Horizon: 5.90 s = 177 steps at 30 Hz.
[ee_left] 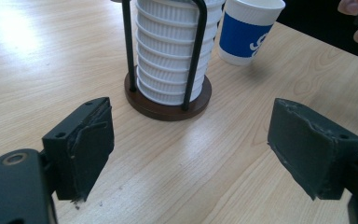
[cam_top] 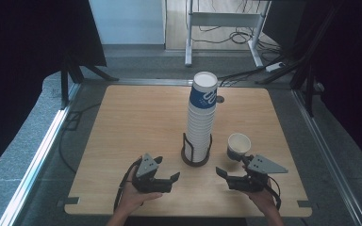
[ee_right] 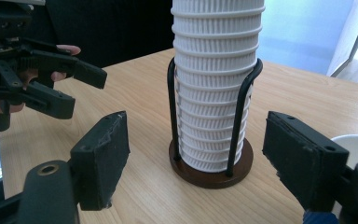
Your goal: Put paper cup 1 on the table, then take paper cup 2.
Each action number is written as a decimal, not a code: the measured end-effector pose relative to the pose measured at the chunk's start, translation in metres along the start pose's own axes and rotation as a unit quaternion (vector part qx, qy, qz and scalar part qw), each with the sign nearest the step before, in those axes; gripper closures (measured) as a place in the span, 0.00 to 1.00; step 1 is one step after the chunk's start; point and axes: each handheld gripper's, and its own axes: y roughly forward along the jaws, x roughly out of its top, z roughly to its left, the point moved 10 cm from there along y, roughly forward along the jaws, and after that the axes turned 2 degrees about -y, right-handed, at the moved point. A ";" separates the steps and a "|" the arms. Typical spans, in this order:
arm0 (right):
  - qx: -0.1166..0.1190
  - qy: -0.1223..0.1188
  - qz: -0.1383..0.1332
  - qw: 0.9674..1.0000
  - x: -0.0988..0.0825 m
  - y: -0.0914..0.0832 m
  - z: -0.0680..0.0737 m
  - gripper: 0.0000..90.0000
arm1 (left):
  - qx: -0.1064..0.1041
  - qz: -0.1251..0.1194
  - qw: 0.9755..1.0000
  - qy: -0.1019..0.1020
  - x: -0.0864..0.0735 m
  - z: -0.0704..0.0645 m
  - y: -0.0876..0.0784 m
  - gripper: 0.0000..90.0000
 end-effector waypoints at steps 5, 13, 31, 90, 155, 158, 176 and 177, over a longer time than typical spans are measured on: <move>0.016 0.004 -0.011 1.000 0.006 0.002 0.008 0.26 | -0.007 -0.013 1.000 -0.006 0.011 0.002 -0.001 0.17; 0.020 0.001 -0.002 1.000 0.005 0.007 0.016 0.26 | -0.019 -0.040 0.999 -0.010 0.042 0.009 0.011 0.17; 0.022 -0.009 -0.001 1.000 0.008 0.005 0.019 0.26 | -0.047 -0.049 0.998 0.001 0.090 0.020 0.043 0.12; 0.046 -0.013 -0.001 0.999 0.065 0.013 -0.011 0.26 | -0.048 -0.033 0.997 0.056 0.117 0.000 0.083 0.14; 0.110 -0.050 -0.029 0.992 0.232 0.072 -0.021 0.29 | -0.043 -0.027 0.997 0.058 0.116 -0.002 0.081 0.14; 0.106 -0.048 -0.054 0.992 0.244 0.065 -0.022 0.29 | -0.042 -0.027 0.997 0.058 0.116 -0.002 0.081 0.14; 0.092 -0.061 -0.109 0.988 0.288 0.019 -0.022 0.30 | -0.043 -0.025 0.997 0.059 0.115 -0.003 0.081 0.14; 0.092 -0.060 -0.111 0.988 0.289 0.014 -0.022 0.30 | -0.042 -0.025 0.997 0.058 0.115 -0.003 0.081 0.14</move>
